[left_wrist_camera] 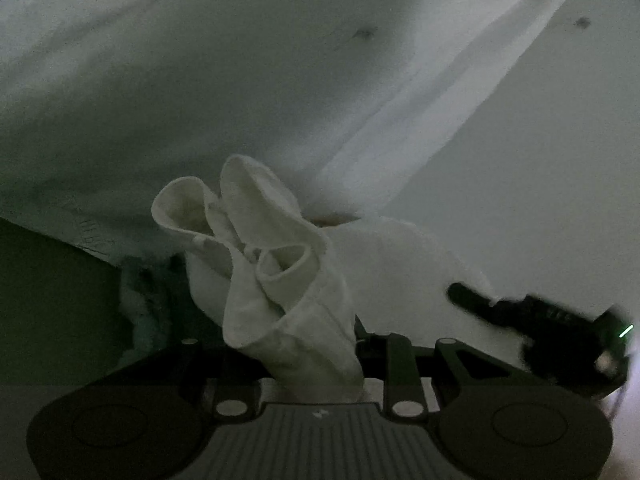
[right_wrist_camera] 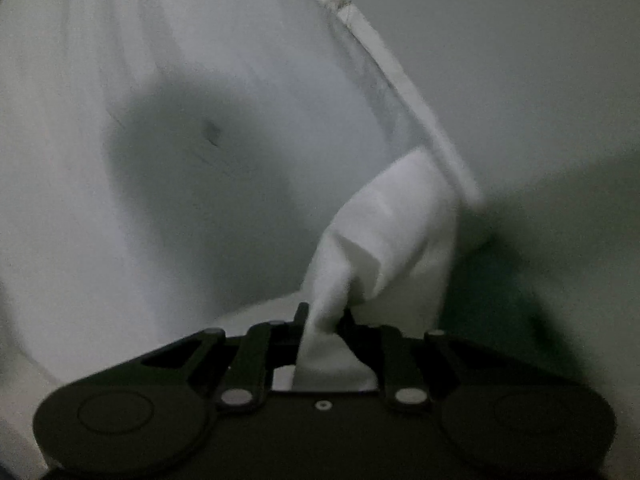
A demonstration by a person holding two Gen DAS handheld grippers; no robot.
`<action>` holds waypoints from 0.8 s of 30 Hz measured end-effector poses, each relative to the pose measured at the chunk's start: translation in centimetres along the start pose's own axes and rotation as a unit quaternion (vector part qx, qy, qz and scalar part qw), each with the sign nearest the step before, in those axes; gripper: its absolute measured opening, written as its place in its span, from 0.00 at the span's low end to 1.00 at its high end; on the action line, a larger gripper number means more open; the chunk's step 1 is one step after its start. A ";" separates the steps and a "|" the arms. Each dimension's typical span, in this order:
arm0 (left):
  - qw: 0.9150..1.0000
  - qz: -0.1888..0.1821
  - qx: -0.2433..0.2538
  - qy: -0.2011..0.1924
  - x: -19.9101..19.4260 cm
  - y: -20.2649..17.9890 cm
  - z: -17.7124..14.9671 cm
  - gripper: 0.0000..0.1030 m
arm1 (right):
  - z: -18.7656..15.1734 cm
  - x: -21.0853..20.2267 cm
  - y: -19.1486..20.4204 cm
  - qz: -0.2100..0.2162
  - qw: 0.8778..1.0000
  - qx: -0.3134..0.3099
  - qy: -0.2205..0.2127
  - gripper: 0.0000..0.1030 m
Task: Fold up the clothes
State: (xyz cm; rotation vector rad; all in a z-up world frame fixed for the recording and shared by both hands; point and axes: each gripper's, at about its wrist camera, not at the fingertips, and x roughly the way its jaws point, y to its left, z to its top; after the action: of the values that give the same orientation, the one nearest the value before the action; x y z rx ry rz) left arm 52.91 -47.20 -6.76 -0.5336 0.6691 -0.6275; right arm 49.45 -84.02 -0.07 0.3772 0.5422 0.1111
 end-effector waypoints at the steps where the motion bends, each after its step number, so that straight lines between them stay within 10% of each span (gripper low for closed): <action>1: 1.000 0.008 -0.003 0.005 1.4 0.8 -0.3 0.29 | 0.7 1.3 0.4 -0.026 0.999 -0.030 0.004 0.17; 7: 1.000 0.027 -0.003 0.010 4.0 3.6 -2.2 0.31 | -1.6 6.9 3.8 -0.189 0.955 -0.230 0.011 0.36; 17: 0.996 0.073 0.050 0.000 3.3 0.9 0.4 0.34 | -0.7 7.2 7.4 -0.225 0.927 -0.298 0.037 0.38; 21: 0.994 0.095 0.047 -0.018 2.9 1.5 1.6 0.39 | 0.6 7.6 6.4 -0.255 0.910 -0.325 0.000 0.73; 24: 0.994 0.094 0.054 -0.030 2.4 1.5 2.3 0.40 | 1.2 7.2 7.1 -0.245 0.909 -0.335 -0.030 0.68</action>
State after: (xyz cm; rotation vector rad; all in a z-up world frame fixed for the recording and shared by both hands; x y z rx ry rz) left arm 56.53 -47.26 -7.17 -0.3818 0.6165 -0.4670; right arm 56.14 -76.40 0.06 -0.4317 0.4903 -0.1994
